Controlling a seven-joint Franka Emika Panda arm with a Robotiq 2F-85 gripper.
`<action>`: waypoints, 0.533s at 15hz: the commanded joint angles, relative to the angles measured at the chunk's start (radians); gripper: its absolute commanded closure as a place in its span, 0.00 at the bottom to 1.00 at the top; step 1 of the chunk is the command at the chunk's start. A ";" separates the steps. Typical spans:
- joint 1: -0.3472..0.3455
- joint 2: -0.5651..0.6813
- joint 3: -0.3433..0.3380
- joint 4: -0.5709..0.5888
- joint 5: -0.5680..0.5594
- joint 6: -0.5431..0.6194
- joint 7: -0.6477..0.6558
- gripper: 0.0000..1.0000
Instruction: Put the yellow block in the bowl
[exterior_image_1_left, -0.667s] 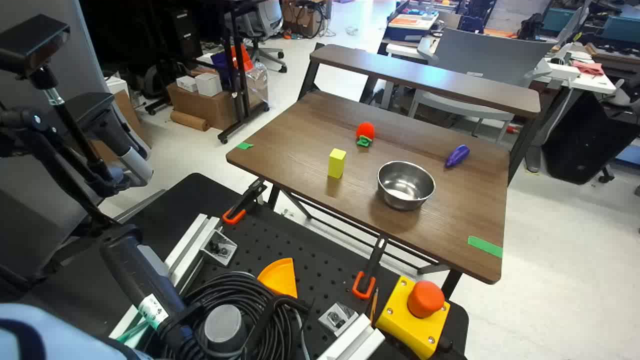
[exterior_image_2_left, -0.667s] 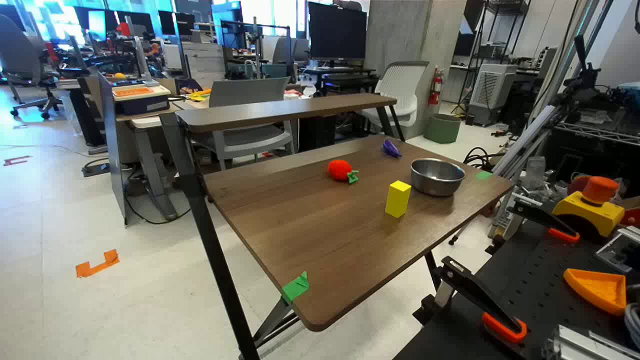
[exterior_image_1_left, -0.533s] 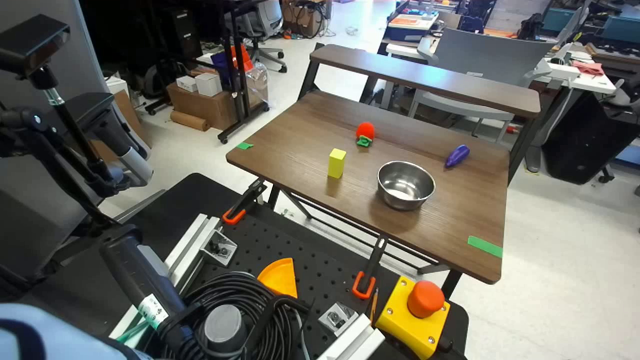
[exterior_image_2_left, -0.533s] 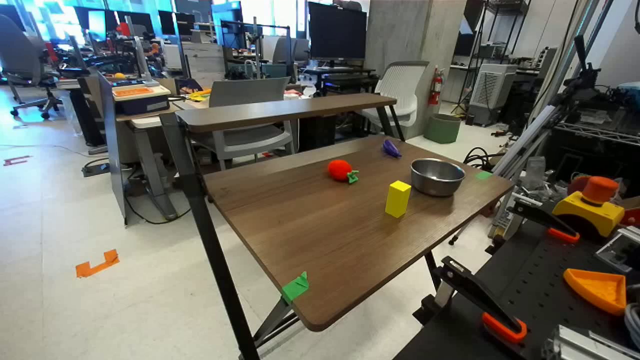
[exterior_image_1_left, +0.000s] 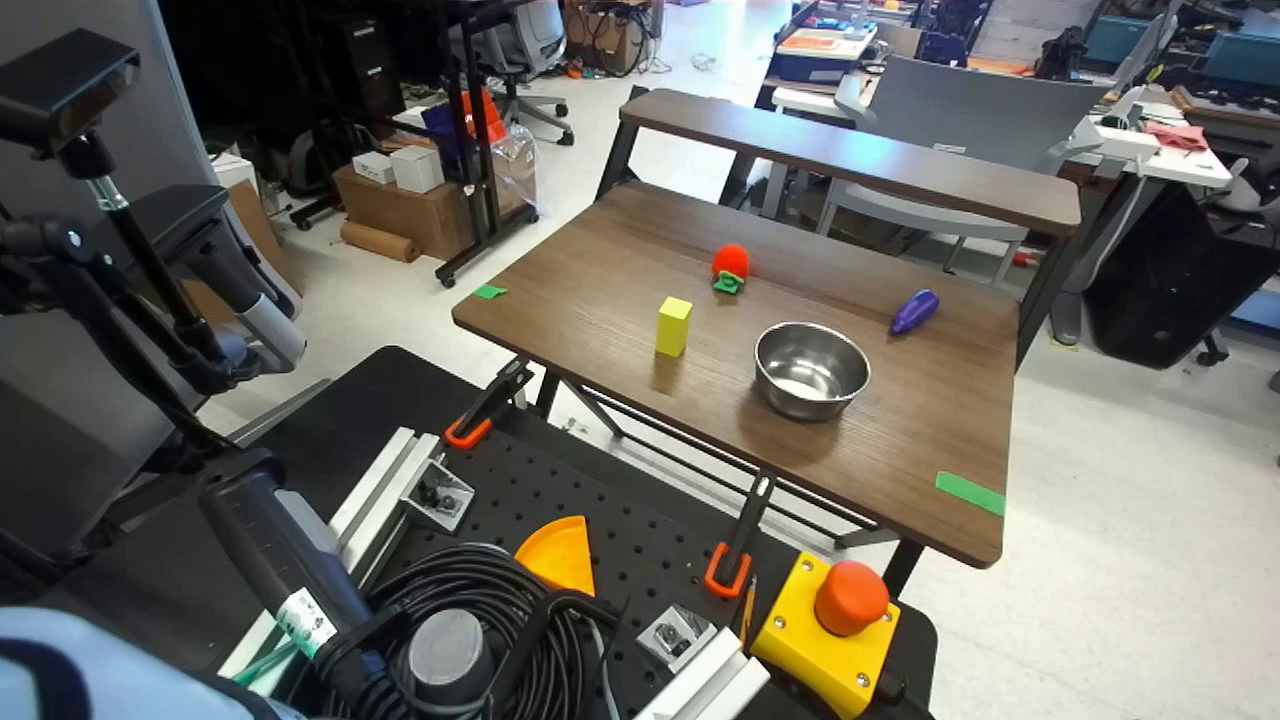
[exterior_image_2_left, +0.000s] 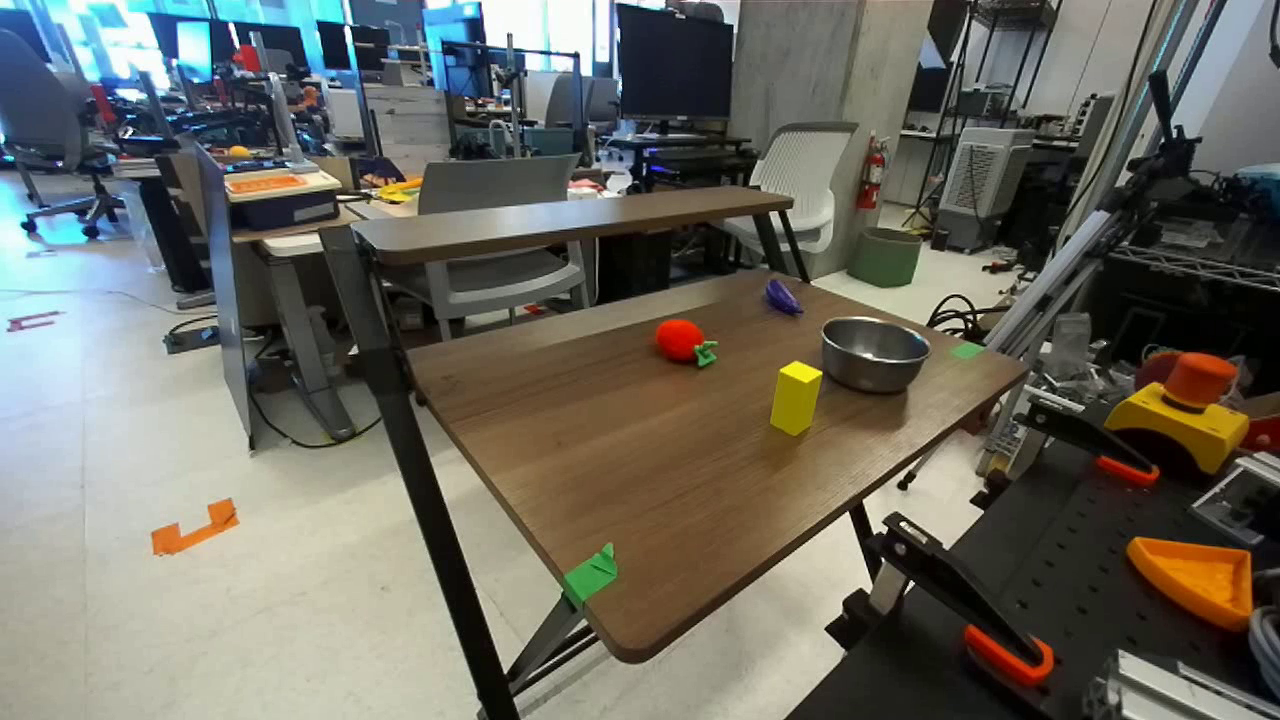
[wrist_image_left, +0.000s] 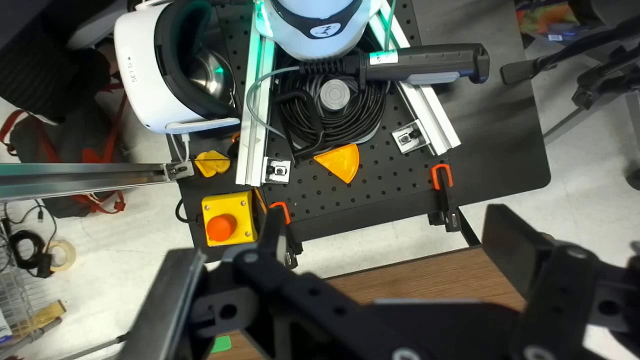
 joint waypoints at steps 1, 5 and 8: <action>-0.011 0.049 0.026 -0.005 -0.001 0.088 0.038 0.00; 0.001 0.162 0.064 -0.031 -0.012 0.304 0.075 0.00; 0.015 0.271 0.083 -0.059 -0.008 0.493 0.080 0.00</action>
